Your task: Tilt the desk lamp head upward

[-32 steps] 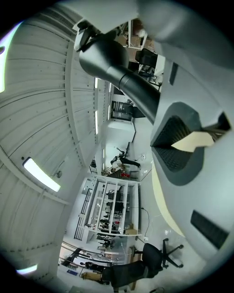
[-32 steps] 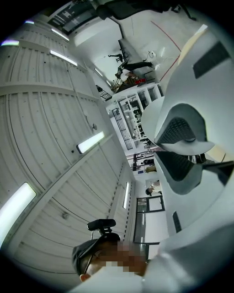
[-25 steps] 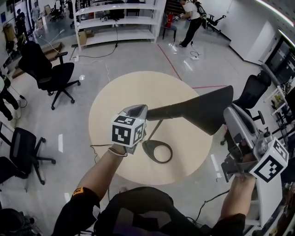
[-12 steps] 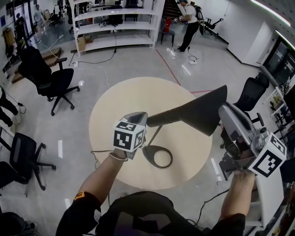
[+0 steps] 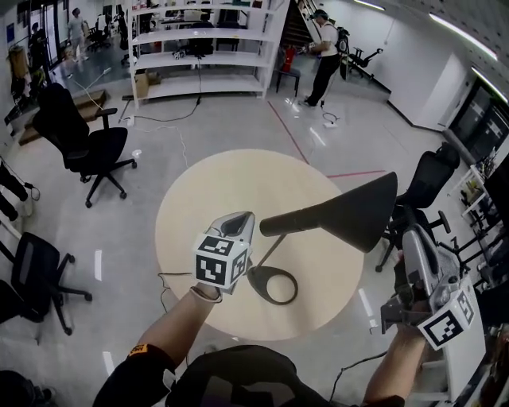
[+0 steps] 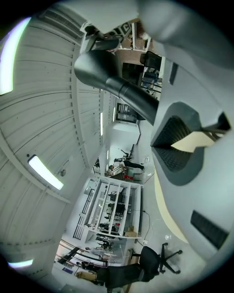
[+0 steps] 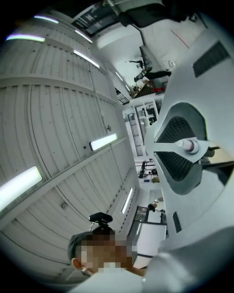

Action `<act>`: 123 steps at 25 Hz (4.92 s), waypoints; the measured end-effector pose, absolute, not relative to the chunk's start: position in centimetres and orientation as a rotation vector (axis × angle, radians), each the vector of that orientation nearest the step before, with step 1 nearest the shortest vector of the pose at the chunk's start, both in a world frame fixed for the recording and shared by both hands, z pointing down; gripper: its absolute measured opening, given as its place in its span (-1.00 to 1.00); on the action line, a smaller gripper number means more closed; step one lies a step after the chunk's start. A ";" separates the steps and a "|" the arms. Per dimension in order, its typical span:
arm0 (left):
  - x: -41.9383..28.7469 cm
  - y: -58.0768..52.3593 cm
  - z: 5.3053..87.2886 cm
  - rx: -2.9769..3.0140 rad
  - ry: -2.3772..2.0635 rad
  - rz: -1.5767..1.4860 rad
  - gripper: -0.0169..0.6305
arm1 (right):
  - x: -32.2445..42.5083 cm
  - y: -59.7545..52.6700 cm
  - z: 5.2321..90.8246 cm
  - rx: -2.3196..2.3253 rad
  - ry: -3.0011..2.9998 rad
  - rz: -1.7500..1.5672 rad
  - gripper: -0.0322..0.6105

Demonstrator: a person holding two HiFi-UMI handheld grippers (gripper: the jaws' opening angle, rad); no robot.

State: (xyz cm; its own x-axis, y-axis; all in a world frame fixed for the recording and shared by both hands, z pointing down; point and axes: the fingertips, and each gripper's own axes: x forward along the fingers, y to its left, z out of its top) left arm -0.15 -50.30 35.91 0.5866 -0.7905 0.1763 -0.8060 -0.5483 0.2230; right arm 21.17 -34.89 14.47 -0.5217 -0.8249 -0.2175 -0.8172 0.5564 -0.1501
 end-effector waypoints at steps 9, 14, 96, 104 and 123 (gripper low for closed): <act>-4.3 -41.8 38.4 2.634 -1.219 0.046 -0.81 | 14.0 -31.6 29.2 -1.786 2.455 -0.086 -0.75; -4.4 -37.2 42.4 2.665 -1.185 0.167 -0.81 | 7.8 -31.9 38.3 -1.873 2.569 -0.215 -0.80; -11.7 31.0 48.6 2.544 -1.323 0.213 -0.81 | 0.2 33.1 48.1 -2.044 2.610 -0.384 -0.85; -6.4 34.3 49.1 2.525 -1.370 0.260 -0.81 | 4.4 35.9 49.0 -1.960 2.661 -0.403 -0.85; -5.4 33.4 47.6 2.523 -1.431 0.239 -0.81 | 5.3 35.2 47.4 -1.934 2.690 -0.344 -0.85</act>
